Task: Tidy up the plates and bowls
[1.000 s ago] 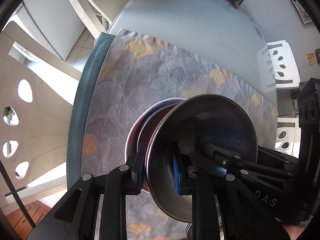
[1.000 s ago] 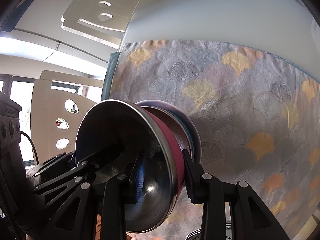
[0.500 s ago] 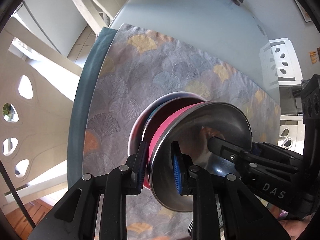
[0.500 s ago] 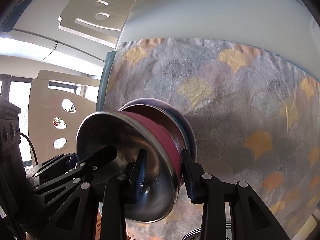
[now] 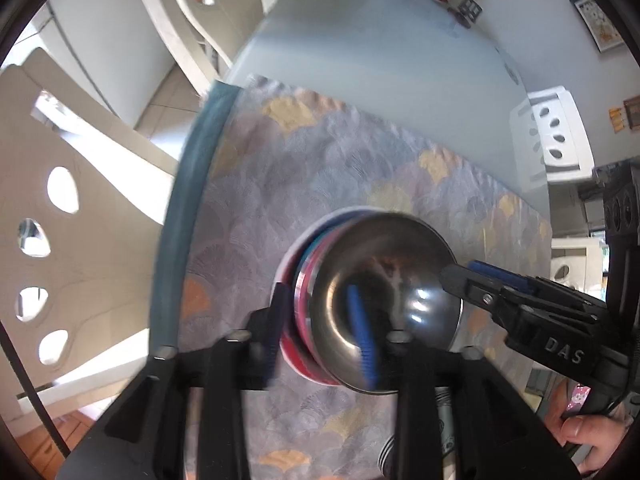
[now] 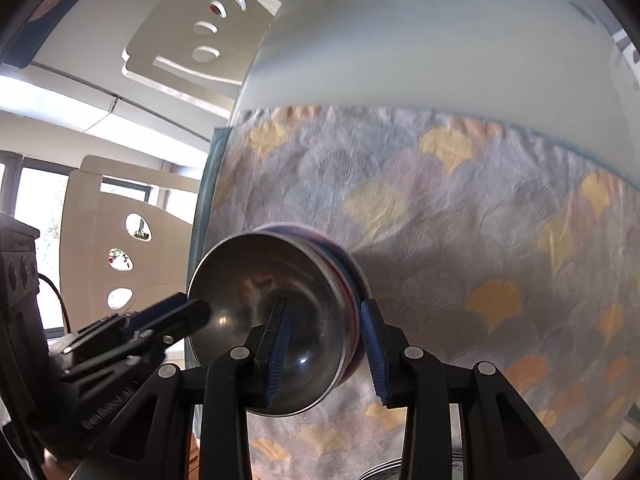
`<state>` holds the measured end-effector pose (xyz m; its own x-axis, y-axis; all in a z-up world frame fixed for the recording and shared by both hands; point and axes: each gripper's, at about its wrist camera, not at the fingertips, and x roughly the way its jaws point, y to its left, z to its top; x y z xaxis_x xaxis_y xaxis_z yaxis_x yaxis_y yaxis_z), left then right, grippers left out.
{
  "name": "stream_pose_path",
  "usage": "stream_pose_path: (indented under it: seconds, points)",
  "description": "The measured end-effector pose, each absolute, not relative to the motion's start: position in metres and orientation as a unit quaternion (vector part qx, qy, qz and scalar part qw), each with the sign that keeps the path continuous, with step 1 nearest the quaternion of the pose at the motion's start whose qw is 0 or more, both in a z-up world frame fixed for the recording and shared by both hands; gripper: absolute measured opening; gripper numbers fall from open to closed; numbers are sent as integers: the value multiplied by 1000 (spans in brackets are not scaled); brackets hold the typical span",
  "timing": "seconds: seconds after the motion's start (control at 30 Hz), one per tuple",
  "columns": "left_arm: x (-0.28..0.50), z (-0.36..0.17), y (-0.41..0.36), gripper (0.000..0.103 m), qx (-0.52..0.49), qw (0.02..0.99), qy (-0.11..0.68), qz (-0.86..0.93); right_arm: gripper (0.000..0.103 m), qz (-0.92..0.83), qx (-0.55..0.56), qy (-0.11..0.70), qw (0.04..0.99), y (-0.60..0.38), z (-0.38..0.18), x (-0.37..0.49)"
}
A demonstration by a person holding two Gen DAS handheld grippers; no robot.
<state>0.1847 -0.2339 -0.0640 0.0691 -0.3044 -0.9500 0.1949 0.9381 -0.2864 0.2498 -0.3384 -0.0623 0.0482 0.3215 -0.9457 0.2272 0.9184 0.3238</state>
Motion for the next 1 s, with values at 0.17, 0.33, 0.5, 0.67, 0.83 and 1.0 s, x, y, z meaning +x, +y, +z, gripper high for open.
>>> stream_pose_path:
  seconds: [0.17,0.33,0.5,0.67,0.83,1.0]
  points:
    - [194,-75,-223,36,-39,725,668,-164,67,35,194,688,698,-343,-70,247]
    - [193,-96,-225,36,-57,703,686,-179,67,41,230,702,673,-345,-103,239]
    - [191,-108,-233,36,-49,692,696,-185,67,43,244,712,658,-344,-122,236]
    - [192,-116,-241,36,-44,685,701,-194,67,44,260,715,648,-347,-133,235]
    - [190,-124,-243,36,-45,679,707,-195,67,45,270,717,641,-347,-139,234]
    - [186,-131,-245,37,-50,673,711,-198,67,46,278,719,636,-345,-144,233]
